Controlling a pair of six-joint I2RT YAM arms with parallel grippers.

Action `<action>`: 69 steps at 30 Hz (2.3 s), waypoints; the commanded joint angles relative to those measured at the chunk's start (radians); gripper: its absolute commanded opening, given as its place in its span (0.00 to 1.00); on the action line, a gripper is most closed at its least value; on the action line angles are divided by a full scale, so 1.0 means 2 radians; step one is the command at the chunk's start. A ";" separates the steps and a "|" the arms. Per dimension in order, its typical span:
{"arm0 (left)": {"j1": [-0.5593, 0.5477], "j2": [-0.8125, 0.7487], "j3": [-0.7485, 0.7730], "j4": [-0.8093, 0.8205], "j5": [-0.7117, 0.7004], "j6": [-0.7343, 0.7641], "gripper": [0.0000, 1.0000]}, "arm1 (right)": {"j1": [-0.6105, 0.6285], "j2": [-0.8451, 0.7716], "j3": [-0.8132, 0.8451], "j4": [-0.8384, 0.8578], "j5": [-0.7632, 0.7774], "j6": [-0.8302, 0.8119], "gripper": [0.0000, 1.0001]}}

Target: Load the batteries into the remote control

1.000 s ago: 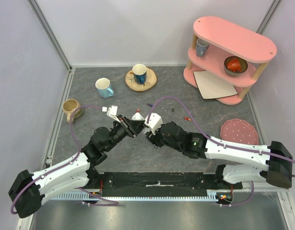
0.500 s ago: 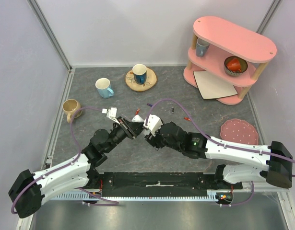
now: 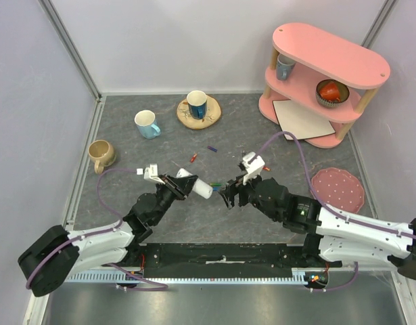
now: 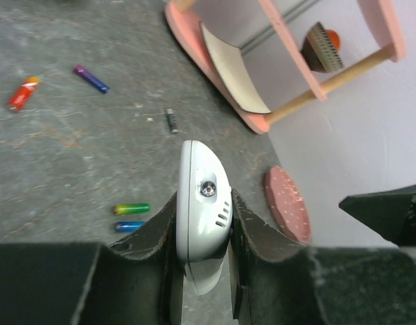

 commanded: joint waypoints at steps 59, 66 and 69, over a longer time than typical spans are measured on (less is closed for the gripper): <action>-0.005 0.296 -0.063 0.401 -0.091 0.078 0.02 | -0.148 0.388 -0.145 0.593 -0.238 0.429 0.43; -0.005 0.297 -0.063 0.401 -0.091 0.076 0.02 | -0.150 0.406 -0.145 0.613 -0.241 0.432 0.40; -0.005 0.297 -0.063 0.400 -0.093 0.075 0.02 | -0.151 0.414 -0.148 0.622 -0.243 0.435 0.40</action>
